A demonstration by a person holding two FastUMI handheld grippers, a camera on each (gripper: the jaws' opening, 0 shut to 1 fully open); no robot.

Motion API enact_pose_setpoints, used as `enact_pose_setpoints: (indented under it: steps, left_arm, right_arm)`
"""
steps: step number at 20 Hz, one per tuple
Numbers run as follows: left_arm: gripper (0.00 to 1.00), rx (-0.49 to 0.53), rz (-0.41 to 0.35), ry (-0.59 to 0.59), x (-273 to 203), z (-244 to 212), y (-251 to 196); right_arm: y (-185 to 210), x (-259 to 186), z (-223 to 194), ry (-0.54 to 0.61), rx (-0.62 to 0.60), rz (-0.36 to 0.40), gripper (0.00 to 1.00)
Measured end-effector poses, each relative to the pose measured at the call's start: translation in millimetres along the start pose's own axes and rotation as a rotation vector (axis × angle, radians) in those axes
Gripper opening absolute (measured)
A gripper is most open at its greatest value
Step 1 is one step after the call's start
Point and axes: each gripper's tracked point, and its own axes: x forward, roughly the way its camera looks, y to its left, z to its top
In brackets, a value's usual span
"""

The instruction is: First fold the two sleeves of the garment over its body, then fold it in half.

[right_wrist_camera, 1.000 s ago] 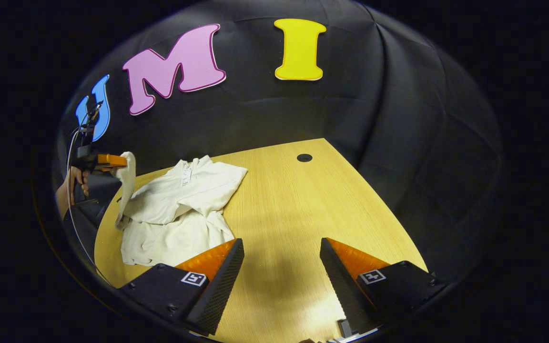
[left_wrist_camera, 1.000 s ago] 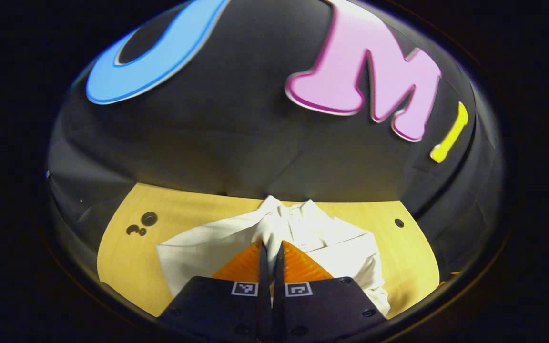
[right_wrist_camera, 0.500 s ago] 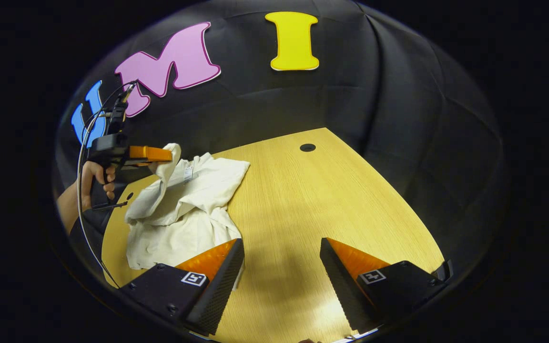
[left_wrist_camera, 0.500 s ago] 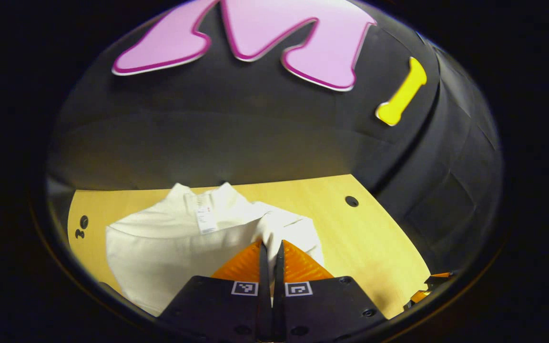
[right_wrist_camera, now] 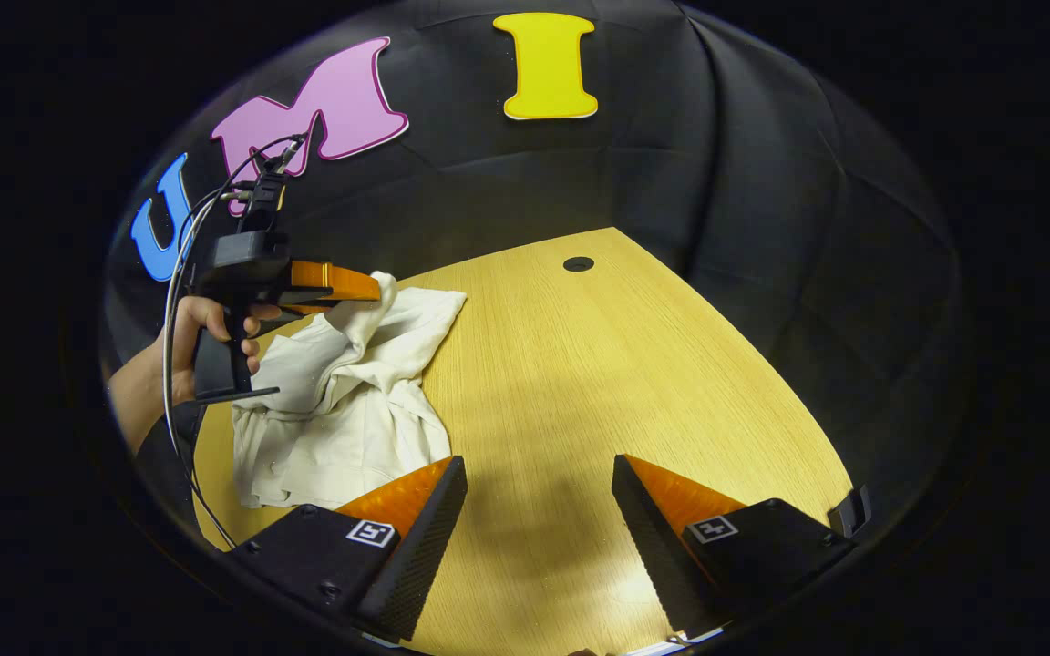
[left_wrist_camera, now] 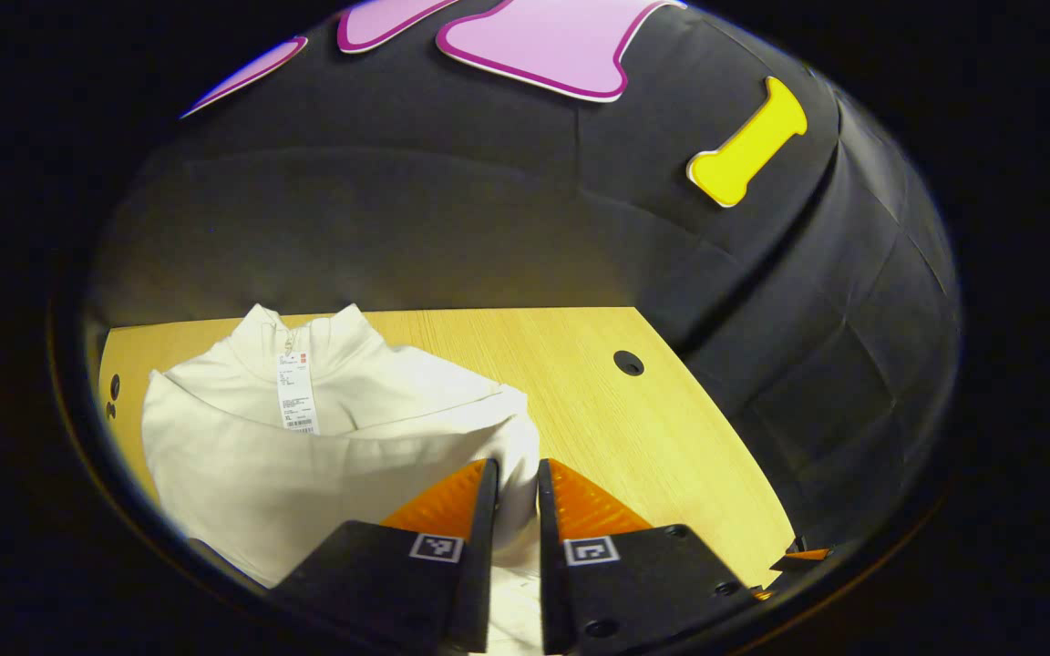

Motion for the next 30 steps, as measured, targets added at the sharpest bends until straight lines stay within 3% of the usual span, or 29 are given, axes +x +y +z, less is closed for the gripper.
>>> enact_pose_setpoints:
  steps: [1,4,11,18,24,30]
  left_arm:
    - [0.32,0.012,-0.001,-0.009,-3.6,-0.9,0.0]
    - [1.00,0.069,0.024,-0.033,-21.8,-8.9,9.3]
    - [0.98,0.144,0.180,-0.096,-111.4,-49.6,75.2]
    - [0.97,-0.073,0.344,-0.035,-193.3,-144.4,166.4]
    - [0.98,-0.189,0.442,0.064,-217.2,-226.6,211.8]
    - [0.98,-0.181,0.470,0.114,-212.1,-261.9,220.9]
  right_arm:
    - [-0.8,1.4,-1.8,0.005,-0.003,-0.004,0.99]
    - [2.4,3.7,-2.2,0.013,-0.005,0.002,0.99]
    - [44.2,16.4,-4.2,0.041,-0.007,0.066,0.99]
    - [98.9,37.7,-20.3,0.096,-0.052,0.128,0.99]
    - [123.0,61.9,-47.6,0.158,-0.103,0.127,0.99]
    - [133.7,84.9,-77.0,0.217,-0.130,0.102,0.99]
